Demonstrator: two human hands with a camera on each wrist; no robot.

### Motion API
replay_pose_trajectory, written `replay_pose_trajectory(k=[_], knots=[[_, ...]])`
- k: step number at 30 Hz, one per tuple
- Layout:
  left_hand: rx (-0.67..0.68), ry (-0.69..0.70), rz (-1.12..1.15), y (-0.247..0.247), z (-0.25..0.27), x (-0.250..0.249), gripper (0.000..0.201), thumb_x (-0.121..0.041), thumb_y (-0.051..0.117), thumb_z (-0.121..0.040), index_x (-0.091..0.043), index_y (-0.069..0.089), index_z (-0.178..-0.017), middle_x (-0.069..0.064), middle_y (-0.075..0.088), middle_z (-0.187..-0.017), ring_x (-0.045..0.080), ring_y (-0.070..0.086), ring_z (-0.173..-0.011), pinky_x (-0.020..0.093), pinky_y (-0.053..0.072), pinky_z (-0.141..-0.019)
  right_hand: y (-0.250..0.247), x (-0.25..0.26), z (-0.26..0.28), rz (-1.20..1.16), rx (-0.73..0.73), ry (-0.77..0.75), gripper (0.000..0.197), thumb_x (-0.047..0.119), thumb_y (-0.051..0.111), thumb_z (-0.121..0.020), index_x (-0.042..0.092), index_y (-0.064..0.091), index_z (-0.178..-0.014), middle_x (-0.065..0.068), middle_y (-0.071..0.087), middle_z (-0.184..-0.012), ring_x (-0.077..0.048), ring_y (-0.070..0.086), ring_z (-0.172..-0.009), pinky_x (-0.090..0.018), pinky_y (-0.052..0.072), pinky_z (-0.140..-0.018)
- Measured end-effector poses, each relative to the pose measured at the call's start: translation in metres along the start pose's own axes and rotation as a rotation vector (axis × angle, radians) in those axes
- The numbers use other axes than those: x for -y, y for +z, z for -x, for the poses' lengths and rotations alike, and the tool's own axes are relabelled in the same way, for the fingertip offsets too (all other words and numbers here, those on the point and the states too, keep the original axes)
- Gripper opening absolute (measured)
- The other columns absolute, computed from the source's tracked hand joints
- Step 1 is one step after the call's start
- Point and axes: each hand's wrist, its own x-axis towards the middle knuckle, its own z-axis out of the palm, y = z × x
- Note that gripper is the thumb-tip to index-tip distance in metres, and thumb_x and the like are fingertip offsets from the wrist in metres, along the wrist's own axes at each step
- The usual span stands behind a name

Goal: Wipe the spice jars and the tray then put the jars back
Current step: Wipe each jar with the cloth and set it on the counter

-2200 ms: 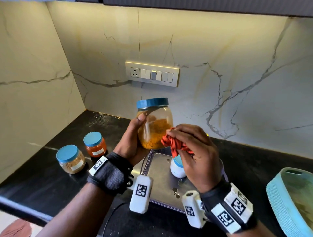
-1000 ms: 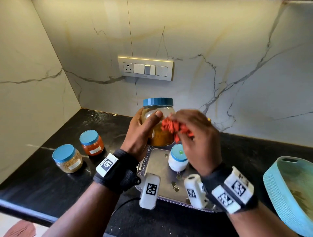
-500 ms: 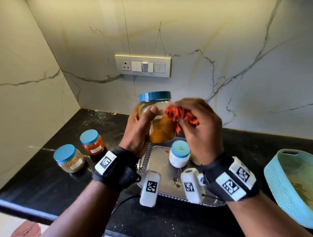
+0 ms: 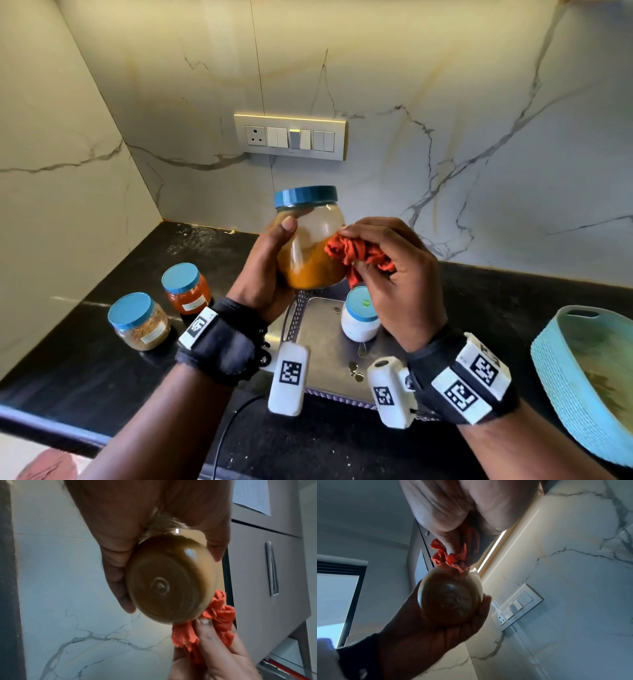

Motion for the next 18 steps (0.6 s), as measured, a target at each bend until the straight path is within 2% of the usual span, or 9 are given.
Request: replay_pose_trajectory(k=[3, 5, 6, 8, 10, 13, 16, 18], knots=[[-0.062, 0.010, -0.047, -0.001, 0.000, 0.004, 0.062, -0.045, 0.067, -0.092, -0.010, 0.054, -0.142, 0.027, 0.062, -0.135, 0.035, 0.066, -0.114, 0.048, 0.060, -0.085, 0.002, 0.001, -0.003, 0.092, 0.028, -0.030, 0.040, -0.009, 0.069, -0.079, 0.007, 0.073, -0.115, -0.007, 0.068, -0.113, -0.020, 0.064, -0.110, -0.034, 0.052, -0.098], [-0.095, 0.000, -0.093, 0.000, 0.000, 0.008, 0.056, -0.043, 0.055, -0.099, -0.010, 0.052, -0.143, 0.029, 0.062, -0.134, 0.037, 0.066, -0.114, 0.050, 0.061, -0.083, 0.005, 0.004, -0.002, 0.135, 0.080, -0.074, 0.040, -0.006, 0.062, -0.079, 0.007, 0.074, -0.115, -0.007, 0.068, -0.113, -0.023, 0.064, -0.108, -0.034, 0.051, -0.098], [-0.103, 0.003, -0.114, 0.001, 0.001, 0.011, 0.061, -0.048, 0.059, -0.096, -0.011, 0.051, -0.143, 0.028, 0.062, -0.134, 0.038, 0.067, -0.115, 0.052, 0.060, -0.083, 0.005, 0.006, -0.003, 0.148, 0.097, -0.087, 0.040, -0.003, 0.059, -0.080, 0.008, 0.074, -0.115, -0.007, 0.068, -0.113, -0.024, 0.064, -0.108, -0.034, 0.051, -0.098], [-0.140, 0.040, -0.155, 0.001, 0.001, 0.015, 0.081, -0.058, 0.079, -0.078, -0.012, 0.053, -0.140, 0.024, 0.064, -0.132, 0.038, 0.068, -0.117, 0.056, 0.059, -0.085, 0.005, 0.006, -0.007, 0.172, 0.109, -0.093, 0.038, 0.001, 0.059, -0.081, 0.009, 0.074, -0.116, -0.007, 0.068, -0.114, -0.023, 0.064, -0.108, -0.030, 0.051, -0.099], [-0.173, 0.059, -0.181, 0.002, 0.001, 0.017, 0.095, -0.061, 0.089, -0.064, -0.012, 0.054, -0.138, 0.021, 0.065, -0.131, 0.037, 0.068, -0.117, 0.056, 0.059, -0.086, 0.003, 0.007, -0.014, 0.187, 0.096, -0.077, 0.036, 0.003, 0.062, -0.083, 0.010, 0.074, -0.117, -0.006, 0.069, -0.114, -0.021, 0.064, -0.109, -0.028, 0.052, -0.098], [-0.171, 0.072, -0.197, 0.001, 0.000, 0.017, 0.091, -0.054, 0.088, -0.070, -0.011, 0.052, -0.140, 0.020, 0.065, -0.132, 0.037, 0.068, -0.118, 0.056, 0.059, -0.086, 0.005, 0.002, -0.024, 0.195, 0.033, -0.034, 0.032, 0.004, 0.067, -0.085, 0.011, 0.074, -0.116, -0.005, 0.070, -0.112, -0.016, 0.064, -0.107, -0.024, 0.052, -0.097], [-0.165, 0.073, -0.226, 0.000, 0.000, 0.017, 0.079, -0.046, 0.079, -0.076, -0.011, 0.051, -0.141, 0.018, 0.066, -0.131, 0.035, 0.068, -0.117, 0.054, 0.060, -0.084, 0.006, -0.002, -0.033, 0.168, -0.039, 0.045, 0.029, 0.004, 0.070, -0.086, 0.010, 0.074, -0.115, -0.005, 0.071, -0.112, -0.016, 0.066, -0.106, -0.024, 0.053, -0.096], [-0.166, 0.093, -0.191, 0.002, 0.000, 0.014, 0.080, -0.044, 0.083, -0.077, -0.007, 0.051, -0.141, 0.018, 0.068, -0.126, 0.034, 0.071, -0.111, 0.051, 0.061, -0.081, 0.008, 0.006, -0.026, 0.179, -0.012, 0.034, 0.030, 0.003, 0.067, -0.086, 0.009, 0.074, -0.115, -0.005, 0.070, -0.113, -0.016, 0.065, -0.107, -0.020, 0.050, -0.098]])
